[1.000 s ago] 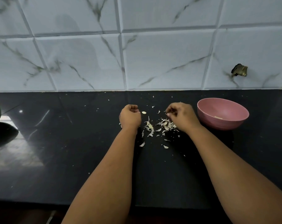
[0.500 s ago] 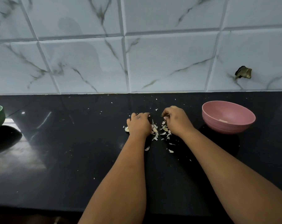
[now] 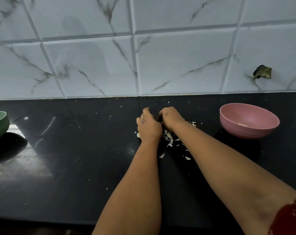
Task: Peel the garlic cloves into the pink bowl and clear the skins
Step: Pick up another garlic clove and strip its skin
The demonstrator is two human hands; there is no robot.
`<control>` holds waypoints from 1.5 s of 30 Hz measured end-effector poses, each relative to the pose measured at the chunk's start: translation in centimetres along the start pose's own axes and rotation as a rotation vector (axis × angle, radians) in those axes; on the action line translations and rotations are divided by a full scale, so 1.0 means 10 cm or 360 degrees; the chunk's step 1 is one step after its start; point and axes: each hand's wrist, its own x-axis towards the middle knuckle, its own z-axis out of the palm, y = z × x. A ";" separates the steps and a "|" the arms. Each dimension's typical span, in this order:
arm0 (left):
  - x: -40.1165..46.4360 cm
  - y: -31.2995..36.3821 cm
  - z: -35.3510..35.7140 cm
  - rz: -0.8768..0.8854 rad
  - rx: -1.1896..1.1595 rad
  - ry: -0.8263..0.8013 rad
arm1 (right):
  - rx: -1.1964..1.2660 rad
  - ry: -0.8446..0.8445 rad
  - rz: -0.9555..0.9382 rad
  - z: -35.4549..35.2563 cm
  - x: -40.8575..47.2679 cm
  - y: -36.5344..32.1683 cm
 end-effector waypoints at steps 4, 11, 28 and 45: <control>0.03 0.00 -0.03 -0.0084 -0.0275 -0.0001 | 0.0066 0.0136 -0.0010 -0.04 -0.03 0.13; -0.12 0.14 0.01 0.0082 -0.0148 -0.0136 | 0.0485 0.0446 0.0116 -0.29 -0.31 0.36; -0.42 0.27 -0.07 0.0184 -0.0270 0.0028 | 0.0269 0.0837 0.0635 -1.38 -1.12 1.26; -0.16 0.09 -0.26 -0.0136 -0.0420 0.0192 | 0.0117 0.0082 -0.0256 -0.07 -0.71 0.26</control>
